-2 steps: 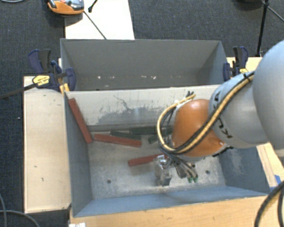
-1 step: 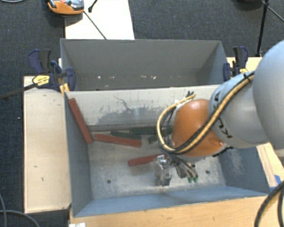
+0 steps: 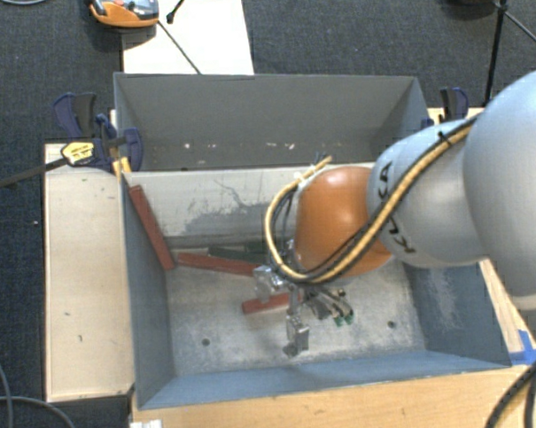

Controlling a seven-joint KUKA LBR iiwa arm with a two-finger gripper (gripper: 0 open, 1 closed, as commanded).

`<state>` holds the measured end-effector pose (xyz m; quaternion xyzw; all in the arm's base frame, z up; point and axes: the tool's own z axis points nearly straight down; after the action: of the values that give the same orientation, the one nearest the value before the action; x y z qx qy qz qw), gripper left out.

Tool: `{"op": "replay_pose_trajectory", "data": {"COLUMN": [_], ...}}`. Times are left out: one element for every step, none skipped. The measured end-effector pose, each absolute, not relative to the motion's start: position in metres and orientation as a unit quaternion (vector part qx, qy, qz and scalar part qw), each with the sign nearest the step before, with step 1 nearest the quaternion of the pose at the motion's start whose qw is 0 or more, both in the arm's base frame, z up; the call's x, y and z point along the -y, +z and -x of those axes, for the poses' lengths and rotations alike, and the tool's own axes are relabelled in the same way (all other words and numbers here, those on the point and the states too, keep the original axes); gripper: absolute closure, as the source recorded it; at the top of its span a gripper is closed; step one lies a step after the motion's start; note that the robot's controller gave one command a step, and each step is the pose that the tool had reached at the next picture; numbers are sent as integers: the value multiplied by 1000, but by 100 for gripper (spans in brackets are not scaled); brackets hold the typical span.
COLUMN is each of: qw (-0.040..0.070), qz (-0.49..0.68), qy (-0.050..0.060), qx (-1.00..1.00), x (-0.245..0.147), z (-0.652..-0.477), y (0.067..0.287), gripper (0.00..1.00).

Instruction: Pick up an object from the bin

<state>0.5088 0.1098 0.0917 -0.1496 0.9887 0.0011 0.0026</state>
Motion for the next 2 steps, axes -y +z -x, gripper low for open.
{"op": "replay_pose_trajectory", "data": {"qw": [2,2], "qz": [149,94], "qy": [1,0], "qx": [-989,-996], "x": [-109,-75], "z": [-508,-563], "y": [91,71], "gripper": [0,100]}}
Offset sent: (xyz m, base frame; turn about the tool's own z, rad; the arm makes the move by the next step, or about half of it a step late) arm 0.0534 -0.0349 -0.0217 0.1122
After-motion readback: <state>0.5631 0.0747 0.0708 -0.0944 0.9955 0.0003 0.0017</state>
